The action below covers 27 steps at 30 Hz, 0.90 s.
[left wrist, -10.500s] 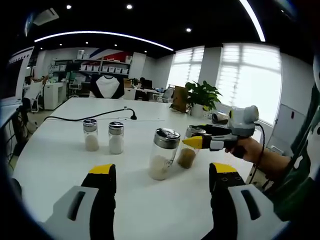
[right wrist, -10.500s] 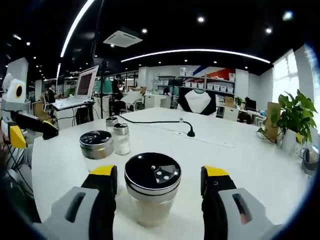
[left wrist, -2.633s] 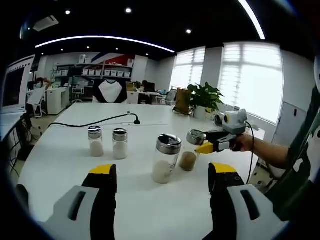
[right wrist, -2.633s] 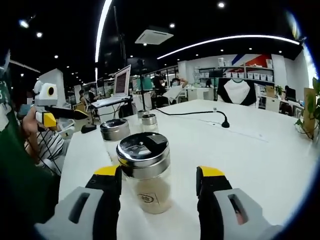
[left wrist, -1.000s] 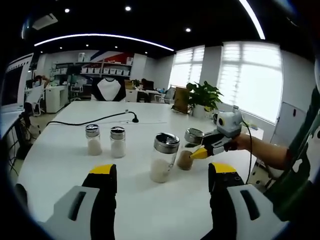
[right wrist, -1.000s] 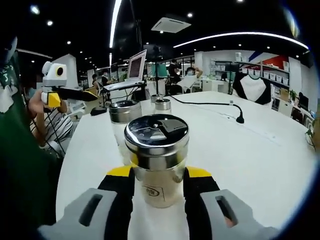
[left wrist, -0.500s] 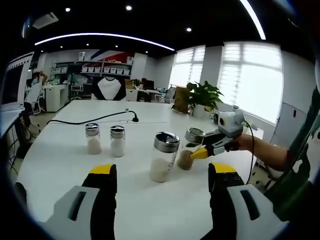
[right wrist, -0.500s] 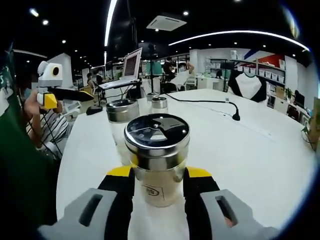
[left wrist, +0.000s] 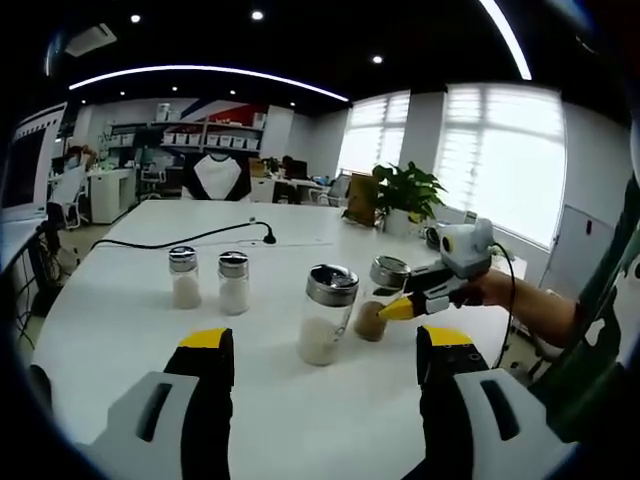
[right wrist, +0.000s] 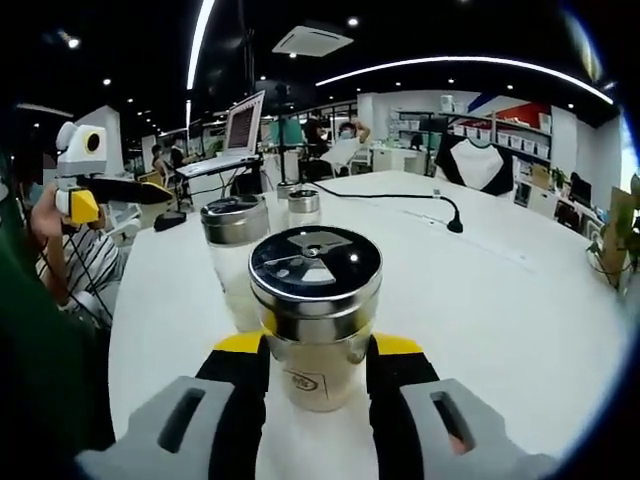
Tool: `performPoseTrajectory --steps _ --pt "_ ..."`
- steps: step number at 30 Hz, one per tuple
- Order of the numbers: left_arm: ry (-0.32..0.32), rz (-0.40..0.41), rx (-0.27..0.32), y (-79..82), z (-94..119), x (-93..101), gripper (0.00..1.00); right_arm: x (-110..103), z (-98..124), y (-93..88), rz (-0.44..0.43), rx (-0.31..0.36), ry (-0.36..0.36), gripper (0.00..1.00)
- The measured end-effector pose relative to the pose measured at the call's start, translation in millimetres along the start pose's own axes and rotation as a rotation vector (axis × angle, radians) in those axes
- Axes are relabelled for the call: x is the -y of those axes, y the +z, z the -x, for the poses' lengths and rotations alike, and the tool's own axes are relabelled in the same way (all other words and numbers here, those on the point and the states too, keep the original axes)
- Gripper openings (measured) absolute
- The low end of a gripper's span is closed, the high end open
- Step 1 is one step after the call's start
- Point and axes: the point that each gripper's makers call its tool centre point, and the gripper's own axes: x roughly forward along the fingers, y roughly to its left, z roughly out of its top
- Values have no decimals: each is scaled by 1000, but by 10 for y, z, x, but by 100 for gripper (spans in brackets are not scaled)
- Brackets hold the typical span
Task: Rotate the seasoning bottle until the label or dispensing opening points toward the visible target arrow and the bottle remains upright within the marked orientation range
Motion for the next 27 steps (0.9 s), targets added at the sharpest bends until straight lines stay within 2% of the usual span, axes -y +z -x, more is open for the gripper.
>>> performPoseTrajectory --steps 27 --pt "6 14 -13 -50 -26 -28 79 66 -8 -20 -68 -3 -198 37"
